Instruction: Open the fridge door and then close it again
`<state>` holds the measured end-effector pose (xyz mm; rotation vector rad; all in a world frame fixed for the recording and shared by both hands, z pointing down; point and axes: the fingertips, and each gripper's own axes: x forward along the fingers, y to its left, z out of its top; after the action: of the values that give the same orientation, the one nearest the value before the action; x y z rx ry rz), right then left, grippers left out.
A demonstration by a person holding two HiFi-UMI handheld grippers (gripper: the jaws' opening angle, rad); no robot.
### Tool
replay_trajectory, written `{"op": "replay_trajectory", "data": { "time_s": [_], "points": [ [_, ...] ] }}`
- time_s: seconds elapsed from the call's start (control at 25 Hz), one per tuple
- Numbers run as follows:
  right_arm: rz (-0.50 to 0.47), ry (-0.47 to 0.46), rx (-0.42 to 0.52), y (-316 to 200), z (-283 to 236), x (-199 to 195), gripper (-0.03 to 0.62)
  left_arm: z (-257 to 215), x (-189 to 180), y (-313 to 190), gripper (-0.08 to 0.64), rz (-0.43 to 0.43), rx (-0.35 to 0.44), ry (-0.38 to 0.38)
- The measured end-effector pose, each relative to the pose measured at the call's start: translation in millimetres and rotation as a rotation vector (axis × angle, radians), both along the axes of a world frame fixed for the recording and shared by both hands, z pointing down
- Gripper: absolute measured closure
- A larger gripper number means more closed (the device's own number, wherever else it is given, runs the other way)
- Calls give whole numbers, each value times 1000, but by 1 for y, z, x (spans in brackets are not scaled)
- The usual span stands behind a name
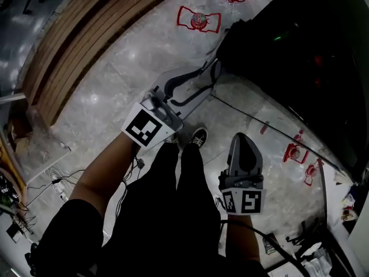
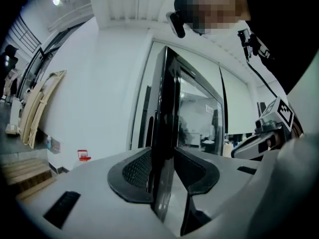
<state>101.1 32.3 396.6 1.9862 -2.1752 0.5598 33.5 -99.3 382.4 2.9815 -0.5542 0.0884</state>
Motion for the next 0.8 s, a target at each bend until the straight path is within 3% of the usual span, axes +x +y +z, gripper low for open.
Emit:
{"op": "replay_trajectory", "data": {
  "time_s": [0.32, 0.48, 0.64, 0.8],
  "points": [
    [-126, -1, 19, 33, -26, -52, 577, -5, -47, 82, 445, -16, -48, -25],
    [-187, -9, 32, 46, -36, -78, 577, -7, -59, 117, 460, -18, -32, -59],
    [-210, -23, 33, 59, -40, -90, 577, -5, -66, 143, 460, -50, -77, -51],
    [-213, -25, 23, 63, -40, -91, 577, -6, -69, 154, 465, -43, -70, -66]
  ]
}}
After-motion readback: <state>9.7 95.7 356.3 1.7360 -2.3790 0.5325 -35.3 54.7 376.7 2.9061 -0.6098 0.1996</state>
